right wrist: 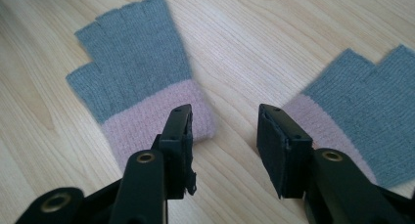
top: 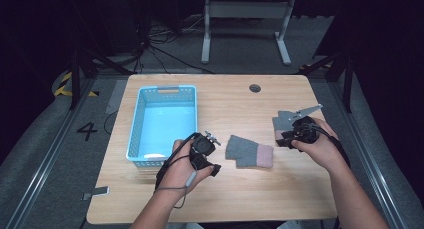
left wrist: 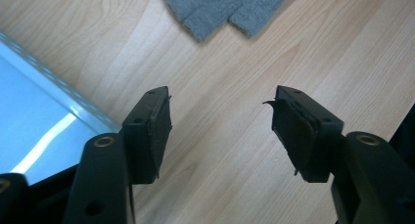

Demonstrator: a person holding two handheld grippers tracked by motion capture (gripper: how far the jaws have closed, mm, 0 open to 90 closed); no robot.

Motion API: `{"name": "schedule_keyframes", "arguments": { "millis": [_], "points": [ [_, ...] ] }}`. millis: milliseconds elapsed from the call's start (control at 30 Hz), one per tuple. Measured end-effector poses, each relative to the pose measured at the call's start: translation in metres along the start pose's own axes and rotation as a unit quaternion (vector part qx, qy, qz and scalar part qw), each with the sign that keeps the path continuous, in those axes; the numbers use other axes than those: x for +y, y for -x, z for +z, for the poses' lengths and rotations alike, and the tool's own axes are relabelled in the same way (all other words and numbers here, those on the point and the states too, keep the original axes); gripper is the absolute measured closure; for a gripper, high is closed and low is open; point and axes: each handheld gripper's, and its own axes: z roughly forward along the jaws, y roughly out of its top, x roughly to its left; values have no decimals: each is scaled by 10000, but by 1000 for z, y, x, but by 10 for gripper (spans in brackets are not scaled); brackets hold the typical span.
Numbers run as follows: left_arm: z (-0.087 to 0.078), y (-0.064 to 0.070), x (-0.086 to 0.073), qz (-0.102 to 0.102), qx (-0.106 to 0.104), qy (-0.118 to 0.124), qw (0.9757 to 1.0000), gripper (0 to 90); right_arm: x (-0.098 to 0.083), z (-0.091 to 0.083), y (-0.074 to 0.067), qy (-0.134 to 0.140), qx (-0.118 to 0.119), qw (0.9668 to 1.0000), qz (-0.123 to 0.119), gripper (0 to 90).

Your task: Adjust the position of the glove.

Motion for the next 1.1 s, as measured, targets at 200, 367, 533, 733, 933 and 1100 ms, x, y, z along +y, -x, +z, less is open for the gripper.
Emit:
{"name": "schedule_keyframes", "arguments": {
  "millis": [200, 367, 533, 733, 933, 1100],
  "points": [
    [-4, -1, 2, 61, 1, 72, 10000, 414, -1, -3, -3, 111, 22, 9999, 46, 572],
    [-4, 0, 3, 124, 6, 120, 9999, 380, 4, 0, -12, 248, 227, 9994, -107, 566],
    [-3, 3, 2, 165, -37, 95, 9998, 380, 13, 19, -28, 186, 504, 9979, -350, 561],
    [-2, 3, 3, 204, -35, 94, 9997, 378, 18, 41, -43, 41, 616, 9967, -525, 532],
    [2, 2, 2, 300, -27, 178, 9994, 362, 20, 68, -49, -199, 483, 9959, -736, 494],
    [2, 3, 1, 309, -42, 190, 9993, 361, 18, 79, -50, -308, 447, 9942, -928, 506]
  ]
}}
